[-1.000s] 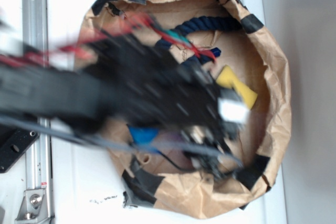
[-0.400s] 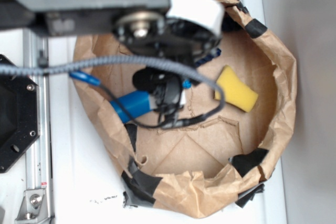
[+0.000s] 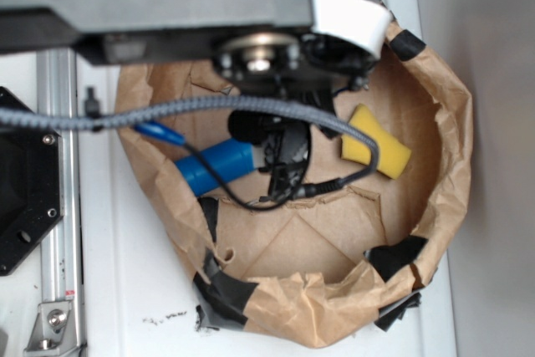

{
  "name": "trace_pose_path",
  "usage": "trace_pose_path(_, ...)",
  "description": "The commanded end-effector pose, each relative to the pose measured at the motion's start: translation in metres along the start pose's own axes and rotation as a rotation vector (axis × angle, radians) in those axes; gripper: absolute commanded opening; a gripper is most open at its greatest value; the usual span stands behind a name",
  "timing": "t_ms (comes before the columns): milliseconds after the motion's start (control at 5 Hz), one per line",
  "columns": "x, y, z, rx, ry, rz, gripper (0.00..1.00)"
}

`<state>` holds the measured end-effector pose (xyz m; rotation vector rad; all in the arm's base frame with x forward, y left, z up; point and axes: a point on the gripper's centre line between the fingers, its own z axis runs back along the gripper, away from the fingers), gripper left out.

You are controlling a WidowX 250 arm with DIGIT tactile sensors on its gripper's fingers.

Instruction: Grab the rock.

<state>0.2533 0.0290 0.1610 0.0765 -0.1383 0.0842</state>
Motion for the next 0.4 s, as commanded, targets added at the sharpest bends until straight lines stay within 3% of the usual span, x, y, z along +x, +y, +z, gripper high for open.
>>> trace_pose_path(0, 0.0002, -0.0031, 0.0166, -0.026, -0.079, 0.013, 0.00)
trace_pose_path(200, -0.0007, -0.0057, 0.0148, -0.031, -0.076, 0.021, 0.00)
